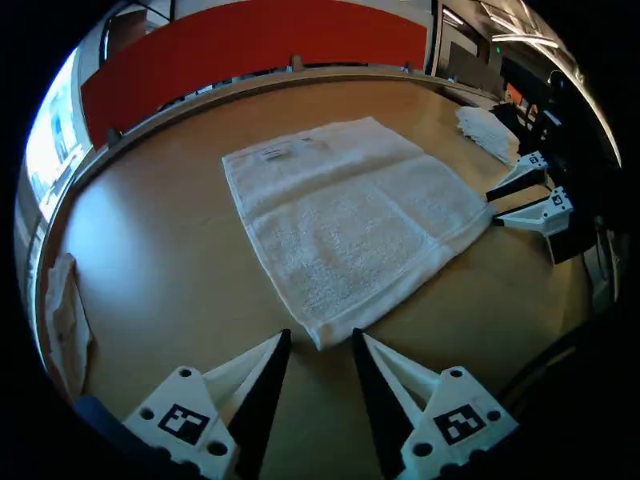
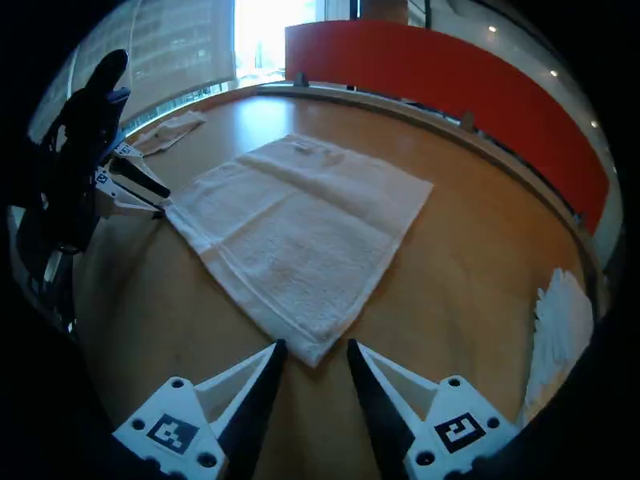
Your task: Fold towel
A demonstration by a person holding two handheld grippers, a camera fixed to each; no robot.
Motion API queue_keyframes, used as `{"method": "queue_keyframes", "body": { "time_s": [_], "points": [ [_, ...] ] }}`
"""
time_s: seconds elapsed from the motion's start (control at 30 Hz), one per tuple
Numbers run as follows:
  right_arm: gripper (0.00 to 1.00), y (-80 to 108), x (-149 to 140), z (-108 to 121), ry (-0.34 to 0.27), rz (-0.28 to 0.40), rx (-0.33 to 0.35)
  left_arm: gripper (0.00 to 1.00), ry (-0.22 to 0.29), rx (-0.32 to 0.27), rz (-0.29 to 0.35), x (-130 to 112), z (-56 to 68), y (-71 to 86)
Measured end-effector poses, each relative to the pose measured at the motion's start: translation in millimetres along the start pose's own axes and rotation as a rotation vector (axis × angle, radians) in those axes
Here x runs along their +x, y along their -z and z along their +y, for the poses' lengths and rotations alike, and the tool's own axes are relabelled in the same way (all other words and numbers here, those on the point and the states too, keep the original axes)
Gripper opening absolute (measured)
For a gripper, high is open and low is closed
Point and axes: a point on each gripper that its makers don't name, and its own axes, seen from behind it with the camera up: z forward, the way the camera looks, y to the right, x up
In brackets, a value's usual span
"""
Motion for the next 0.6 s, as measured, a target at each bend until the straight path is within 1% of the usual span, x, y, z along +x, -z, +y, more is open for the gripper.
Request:
{"method": "queue_keyframes", "body": {
  "time_s": [0.13,0.27,0.33,0.5,0.6],
  "points": [
    [0.50,-0.3,-0.1,-2.8,0.000,0.000,0.009,0.52,-0.006,0.001,-0.006,-0.1,0.7,-0.1],
    [0.42,-0.8,-0.4,-5.0,-0.003,-0.001,0.018,0.32,-0.006,0.009,-0.013,-0.7,0.1,0.1],
    [0.38,-1.1,-0.6,-6.1,0.001,-0.001,0.022,0.26,0.001,0.016,-0.015,-0.8,-0.8,0.3],
    [0.24,-1.9,-0.5,-7.5,0.006,-0.004,0.025,0.19,0.019,0.025,-0.014,-1.1,-1.9,1.0],
    [0.18,-1.8,-0.5,-7.0,0.004,-0.007,0.020,0.15,0.025,0.029,-0.015,-1.1,-3.0,1.3]
  ]
}}
